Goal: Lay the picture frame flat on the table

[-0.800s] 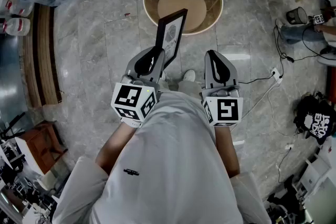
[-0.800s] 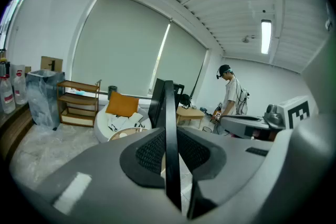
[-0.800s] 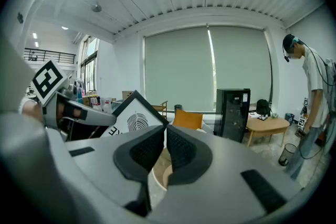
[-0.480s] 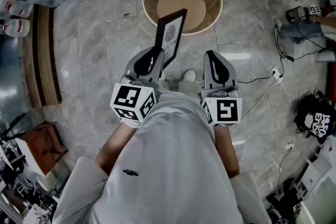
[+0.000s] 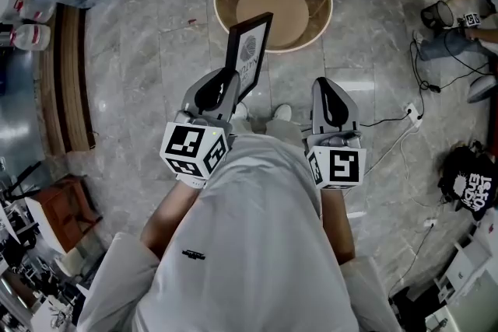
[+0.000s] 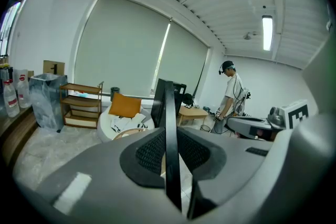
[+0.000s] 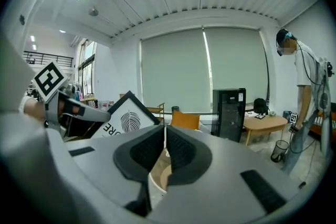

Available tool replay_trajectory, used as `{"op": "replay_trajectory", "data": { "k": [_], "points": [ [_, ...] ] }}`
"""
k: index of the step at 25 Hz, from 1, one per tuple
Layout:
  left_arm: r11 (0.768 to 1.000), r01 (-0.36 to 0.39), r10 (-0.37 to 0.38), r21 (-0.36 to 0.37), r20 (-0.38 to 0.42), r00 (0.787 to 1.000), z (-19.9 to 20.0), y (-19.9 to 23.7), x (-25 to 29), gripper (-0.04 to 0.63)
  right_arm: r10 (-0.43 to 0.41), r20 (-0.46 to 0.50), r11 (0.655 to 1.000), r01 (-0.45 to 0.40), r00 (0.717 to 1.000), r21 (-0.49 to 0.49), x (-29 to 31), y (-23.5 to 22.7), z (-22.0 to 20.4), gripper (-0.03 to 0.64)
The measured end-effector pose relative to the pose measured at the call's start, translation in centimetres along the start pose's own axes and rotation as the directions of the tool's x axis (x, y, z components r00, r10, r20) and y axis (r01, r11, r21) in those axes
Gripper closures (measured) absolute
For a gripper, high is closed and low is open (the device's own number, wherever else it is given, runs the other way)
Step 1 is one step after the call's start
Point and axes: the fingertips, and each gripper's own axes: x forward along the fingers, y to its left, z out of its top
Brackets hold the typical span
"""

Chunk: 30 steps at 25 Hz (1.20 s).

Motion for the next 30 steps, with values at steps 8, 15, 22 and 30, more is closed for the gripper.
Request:
{"op": "replay_trajectory", "data": {
  "k": [8, 15, 22, 30],
  "points": [
    [0.998, -0.057, 0.056, -0.015, -0.017, 0.998, -0.1, -1.8, 1.7, 0.529, 0.016, 0.005, 0.999, -0.016, 1.000, 0.045, -0.7, -4.0, -1.3, 0.606],
    [0.992, -0.114, 0.114, -0.056, 0.004, 0.993, -0.5, -2.6, 2.5, 0.529, 0.070, 0.008, 0.997, -0.070, 0.998, 0.043, -0.1, -6.2, -2.6, 0.606],
    [0.988, -0.134, 0.135, -0.073, 0.011, 0.991, 0.6, -1.5, 3.8, 0.529, 0.093, -0.007, 0.995, -0.092, 0.996, 0.045, 1.7, -6.4, -2.5, 0.606],
    [0.993, -0.092, 0.092, -0.080, -0.009, 0.996, 2.9, 4.2, 8.0, 0.529, 0.060, -0.027, 0.997, -0.059, 0.998, 0.039, 8.8, -5.5, -1.2, 0.606]
  ]
}}
